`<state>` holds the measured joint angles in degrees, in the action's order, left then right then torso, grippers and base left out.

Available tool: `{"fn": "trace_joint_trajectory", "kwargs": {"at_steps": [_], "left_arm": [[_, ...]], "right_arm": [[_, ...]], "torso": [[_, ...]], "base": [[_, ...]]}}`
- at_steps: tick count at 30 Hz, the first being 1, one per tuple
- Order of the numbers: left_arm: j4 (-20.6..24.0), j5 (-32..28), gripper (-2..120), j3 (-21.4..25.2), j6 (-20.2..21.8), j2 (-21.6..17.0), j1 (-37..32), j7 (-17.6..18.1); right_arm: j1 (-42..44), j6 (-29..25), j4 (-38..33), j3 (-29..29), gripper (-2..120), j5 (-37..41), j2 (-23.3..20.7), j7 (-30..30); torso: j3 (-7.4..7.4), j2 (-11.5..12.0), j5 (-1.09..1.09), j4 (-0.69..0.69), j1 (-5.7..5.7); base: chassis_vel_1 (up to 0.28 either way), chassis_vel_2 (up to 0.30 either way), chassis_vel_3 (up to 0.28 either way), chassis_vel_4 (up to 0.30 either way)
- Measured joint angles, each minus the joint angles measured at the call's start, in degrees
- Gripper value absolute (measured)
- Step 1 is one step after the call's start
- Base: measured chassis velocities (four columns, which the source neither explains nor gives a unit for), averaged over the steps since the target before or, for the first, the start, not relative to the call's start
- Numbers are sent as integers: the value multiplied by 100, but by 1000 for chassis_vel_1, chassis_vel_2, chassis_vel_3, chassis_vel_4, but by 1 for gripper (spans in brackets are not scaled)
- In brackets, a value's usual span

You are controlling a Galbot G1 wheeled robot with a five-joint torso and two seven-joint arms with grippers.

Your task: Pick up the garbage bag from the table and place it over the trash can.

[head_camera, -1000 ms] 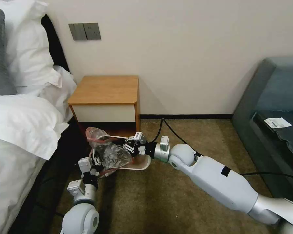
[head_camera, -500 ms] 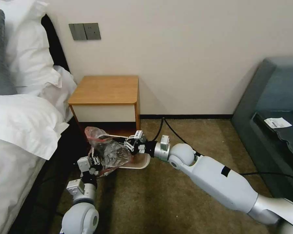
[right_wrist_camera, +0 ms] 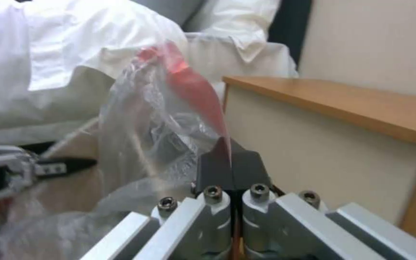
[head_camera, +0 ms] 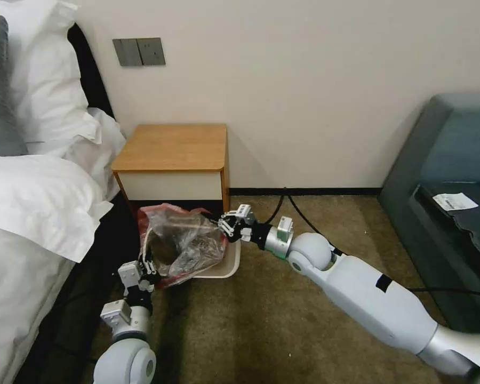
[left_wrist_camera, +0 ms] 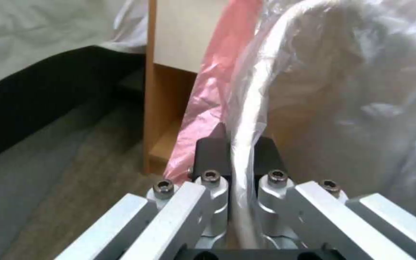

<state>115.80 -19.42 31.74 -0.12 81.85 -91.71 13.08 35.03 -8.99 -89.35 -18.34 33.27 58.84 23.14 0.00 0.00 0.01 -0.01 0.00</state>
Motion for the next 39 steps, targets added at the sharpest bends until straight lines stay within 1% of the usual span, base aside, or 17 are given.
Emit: {"fn": "trace_joint_trajectory", "kwargs": {"at_steps": [1, 6, 8, 16, 18, 23, 26, 27, 30, 31, 34, 39], "left_arm": [[0, -31, 2, 56, -43, -13, -20, -4], [69, -188, 2, 178, -60, -27, -18, -13], [178, -324, 2, 259, -30, -9, 36, -16], [329, -673, 2, 362, 122, 21, 239, 58], [425, -949, 2, 384, 243, 36, 326, 130], [520, -1152, 2, 383, 351, 72, 352, 197], [633, -1470, 2, 337, 481, 107, 356, 294], [633, -1470, 2, 337, 481, 107, 356, 294], [852, -1951, 2, 233, 674, 146, 287, 436], [852, -1951, 2, 233, 674, 146, 287, 436], [989, -2232, 2, 134, 786, 178, 223, 487], [1079, -2407, 2, 33, 860, 185, 121, 512]], "right_arm": [[72, -31, -9, 124, 0, -17, -83, 20], [229, -78, -24, 293, 0, -55, -232, 68], [407, -119, -42, 440, 0, -81, -329, 102], [694, -158, -99, 631, 0, -135, -392, 152], [878, -200, -96, 746, 0, -202, -364, 193], [1002, -236, -83, 818, 0, -249, -331, 236], [1022, -256, -58, 839, 0, -269, -266, 237], [1022, -256, -58, 839, 0, -269, -266, 237], [1017, -370, 39, 875, 0, -402, -176, 230], [1017, -370, 39, 875, 0, -402, -176, 230], [1027, -485, 137, 960, 0, -500, -45, 208], [971, -560, 249, 1063, 0, -580, 89, 163]], "torso": [[0, 0, -1, 0, 0], [0, 0, 0, 1, 0], [0, 0, 0, 1, 0], [0, 0, -1, 1, 0], [0, 0, -1, 1, 0], [0, 0, -1, 1, 0], [0, 0, -1, 0, 0], [0, 0, -1, 0, 0], [0, 0, -1, 0, 0], [0, 0, -1, 0, 0], [0, 0, 0, 1, 0], [0, 0, -1, 0, 0]], "base": [[0, 0, 0, 0], [0, 0, 0, 0], [0, 0, 0, 0], [0, 0, 0, 0], [0, 0, 0, 0], [0, 0, 0, 0], [0, 0, 0, 0], [0, 0, 0, 0], [0, 0, 0, 0], [0, 0, 0, 0], [0, 0, 0, 0], [0, 0, 0, 0]]}}
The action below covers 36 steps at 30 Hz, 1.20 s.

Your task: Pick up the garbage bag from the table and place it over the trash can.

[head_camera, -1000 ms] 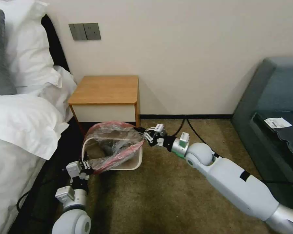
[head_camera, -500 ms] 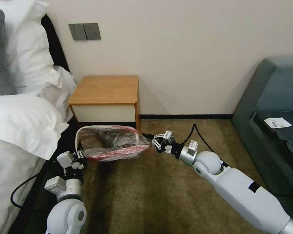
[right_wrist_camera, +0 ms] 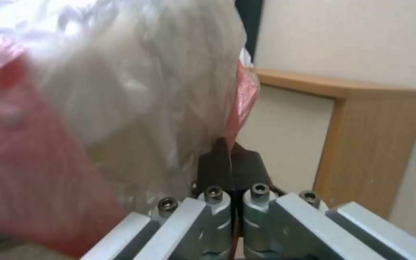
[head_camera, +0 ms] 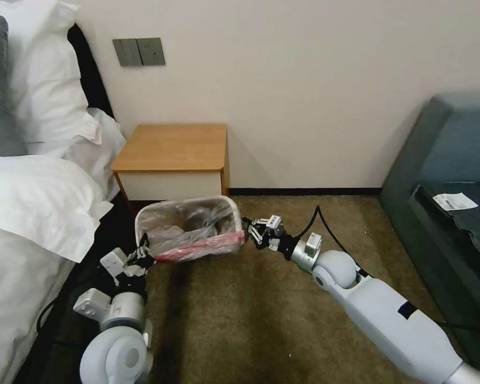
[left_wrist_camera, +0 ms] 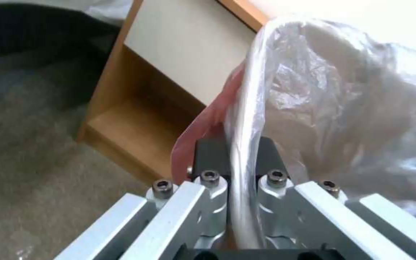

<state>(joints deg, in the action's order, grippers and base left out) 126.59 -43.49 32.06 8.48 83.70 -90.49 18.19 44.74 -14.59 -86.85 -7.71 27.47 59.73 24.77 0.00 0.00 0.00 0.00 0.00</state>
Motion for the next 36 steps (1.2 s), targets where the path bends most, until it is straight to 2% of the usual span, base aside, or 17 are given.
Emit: {"fn": "trace_joint_trajectory", "kwargs": {"at_steps": [12, 23, 26, 36], "left_arm": [[143, -383, 2, -32, 60, 174, 101, 196], [267, -590, 2, -1, 70, 275, 105, 217], [183, -510, 2, 16, 70, 263, 114, 214], [-497, 102, 2, 194, -8, 187, 351, 150]], "right_arm": [[69, -168, 129, 12, 0, -296, 183, -132], [60, -255, 217, 5, 0, -486, 253, -207], [39, -256, 162, 45, 0, -492, 269, -241], [71, -258, -109, 236, 0, -580, 219, -348]], "torso": [[0, 0, 1, 1, 0], [0, 0, 1, 1, 0], [0, 0, 0, 0, 0], [0, 0, 0, 0, 0]], "base": [[0, 0, 0, 0], [0, 0, 0, 0], [0, 0, 0, 0], [0, 0, 0, 0]]}}
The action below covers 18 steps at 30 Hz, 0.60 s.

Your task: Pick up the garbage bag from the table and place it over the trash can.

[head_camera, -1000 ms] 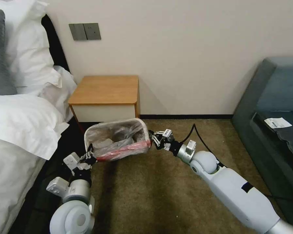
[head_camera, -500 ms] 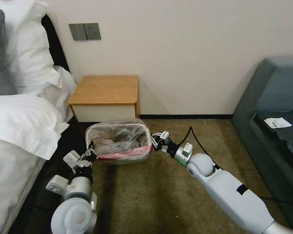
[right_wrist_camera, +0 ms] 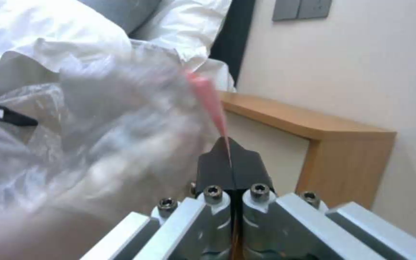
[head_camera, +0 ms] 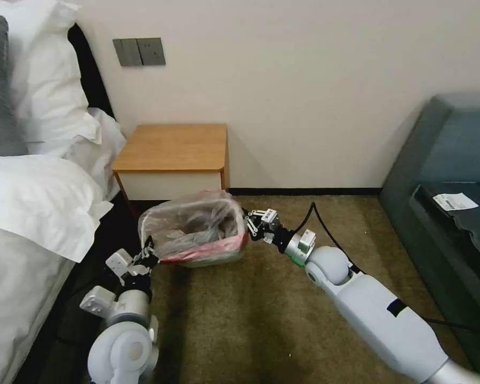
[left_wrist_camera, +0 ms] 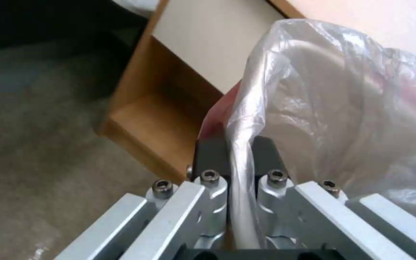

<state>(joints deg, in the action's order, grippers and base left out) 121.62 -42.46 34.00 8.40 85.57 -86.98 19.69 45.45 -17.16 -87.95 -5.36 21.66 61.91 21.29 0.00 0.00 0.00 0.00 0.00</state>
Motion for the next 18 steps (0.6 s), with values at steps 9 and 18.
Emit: {"fn": "trace_joint_trajectory", "kwargs": {"at_steps": [9, 18], "left_arm": [[-84, -61, 2, 94, -90, 13, 131, -1], [159, -516, 2, 162, -155, 56, 164, 2]], "right_arm": [[107, 12, -102, 65, 0, -2, -82, -45], [225, 12, -79, 35, 0, -88, -112, -40]], "torso": [[0, 0, 0, 0, 0], [0, 0, 1, 0, 0]], "base": [[0, 0, 0, 0], [0, 0, 0, 0]]}}
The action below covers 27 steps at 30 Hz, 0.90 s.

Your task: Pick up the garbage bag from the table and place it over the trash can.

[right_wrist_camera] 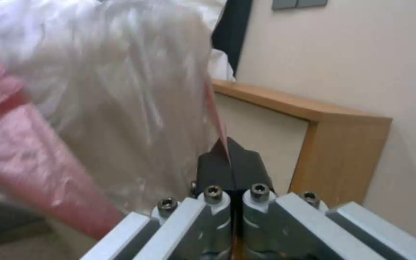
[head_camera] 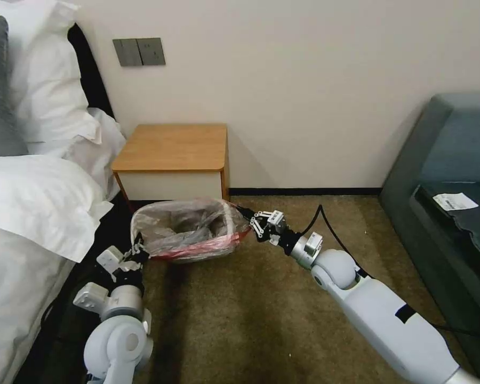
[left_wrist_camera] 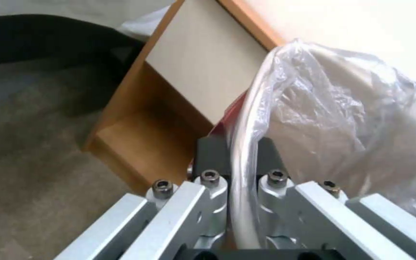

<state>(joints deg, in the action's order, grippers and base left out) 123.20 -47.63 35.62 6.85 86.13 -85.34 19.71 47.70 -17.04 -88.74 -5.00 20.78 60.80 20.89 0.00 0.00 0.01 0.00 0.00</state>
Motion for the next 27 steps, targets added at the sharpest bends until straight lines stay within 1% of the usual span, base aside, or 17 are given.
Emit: {"fn": "trace_joint_trajectory", "kwargs": {"at_steps": [5, 12, 15, 20, 27], "left_arm": [[190, -247, 2, -40, -16, 108, -5, 21], [358, -421, 2, -185, -11, 195, -104, 52], [434, -432, 2, -250, 16, 197, -184, 54], [779, -574, 2, -391, 126, 180, -404, 74], [926, -698, 2, -411, 183, 179, -389, 94]], "right_arm": [[31, -16, 100, -23, 0, -77, 35, -2], [-38, -41, 281, -90, 0, -142, 116, -46], [-75, -49, 353, -91, 0, -156, 141, -64], [-166, -116, 673, -61, 0, -247, 205, -84], [-173, -179, 889, -27, 0, -307, 271, -109]], "torso": [[0, 0, -1, 0, 0], [0, 0, 0, 0, 0], [0, 0, -1, 0, 0], [0, 0, 0, 0, 0], [0, 0, -1, 0, 0]], "base": [[0, 0, 0, 0], [0, 0, 0, 0], [0, 0, 0, 0], [0, 0, 0, 0], [0, 0, 0, 0]]}}
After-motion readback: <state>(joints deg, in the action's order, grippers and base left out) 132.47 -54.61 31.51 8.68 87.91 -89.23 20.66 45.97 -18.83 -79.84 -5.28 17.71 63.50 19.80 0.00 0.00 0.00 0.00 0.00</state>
